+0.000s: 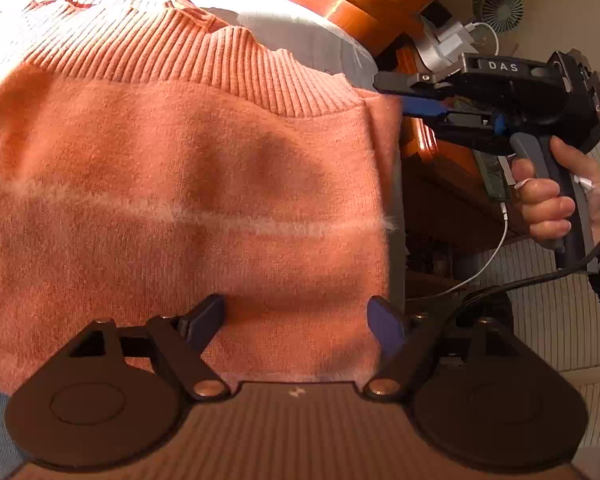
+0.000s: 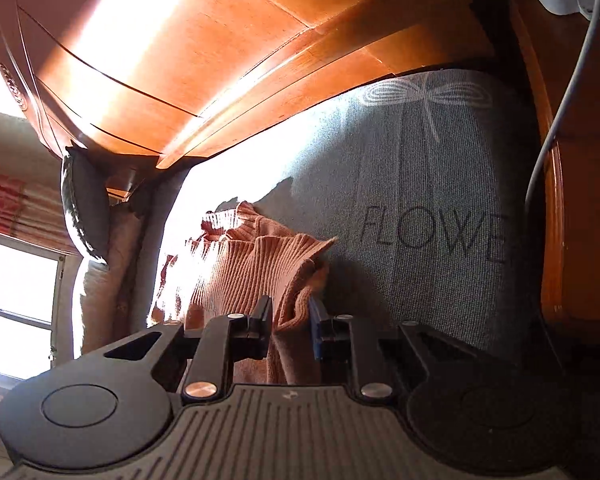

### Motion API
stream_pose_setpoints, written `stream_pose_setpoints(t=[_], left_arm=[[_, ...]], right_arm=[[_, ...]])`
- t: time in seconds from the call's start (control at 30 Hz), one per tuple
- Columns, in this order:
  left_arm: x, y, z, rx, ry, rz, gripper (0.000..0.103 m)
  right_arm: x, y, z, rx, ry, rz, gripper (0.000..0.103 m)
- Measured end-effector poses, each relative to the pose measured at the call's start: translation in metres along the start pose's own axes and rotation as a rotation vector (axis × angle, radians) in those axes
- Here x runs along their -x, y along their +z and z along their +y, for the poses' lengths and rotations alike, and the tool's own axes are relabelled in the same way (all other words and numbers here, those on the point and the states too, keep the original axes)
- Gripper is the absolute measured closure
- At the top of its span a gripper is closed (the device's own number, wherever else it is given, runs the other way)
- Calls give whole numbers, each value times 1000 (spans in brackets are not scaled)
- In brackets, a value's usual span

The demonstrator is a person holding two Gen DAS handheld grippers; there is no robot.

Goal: Fold clothes
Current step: 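Release the sweater edge with the right gripper and lift it away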

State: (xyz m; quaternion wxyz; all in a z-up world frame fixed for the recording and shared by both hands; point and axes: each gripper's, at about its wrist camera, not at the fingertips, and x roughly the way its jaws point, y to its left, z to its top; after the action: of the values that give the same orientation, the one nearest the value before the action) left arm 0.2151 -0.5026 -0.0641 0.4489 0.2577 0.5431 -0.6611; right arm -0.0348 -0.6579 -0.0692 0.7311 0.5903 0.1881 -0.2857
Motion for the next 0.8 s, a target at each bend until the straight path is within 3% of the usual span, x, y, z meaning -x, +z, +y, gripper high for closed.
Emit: stream_pose_setpoints(t=[0.07, 0.27, 0.43, 0.57, 0.63, 0.8], left_arm=[[3, 1, -5, -9, -24, -11, 25], [-10, 2, -9, 2, -47, 17, 24], [-9, -1, 3, 77, -70, -7, 23], [-5, -5, 8, 104, -77, -26, 23], [-1, -6, 7, 117, -78, -33, 23], [8, -7, 0, 88, -89, -45, 23]], right_arm=[[5, 5, 1, 48, -72, -18, 79], [-19, 44, 30, 275, -57, 4, 74], [-93, 65, 59, 476, -76, 152, 73], [-127, 60, 68, 575, -109, 288, 72], [-129, 58, 77, 625, -127, 331, 89], [-116, 63, 93, 692, -194, 287, 101]])
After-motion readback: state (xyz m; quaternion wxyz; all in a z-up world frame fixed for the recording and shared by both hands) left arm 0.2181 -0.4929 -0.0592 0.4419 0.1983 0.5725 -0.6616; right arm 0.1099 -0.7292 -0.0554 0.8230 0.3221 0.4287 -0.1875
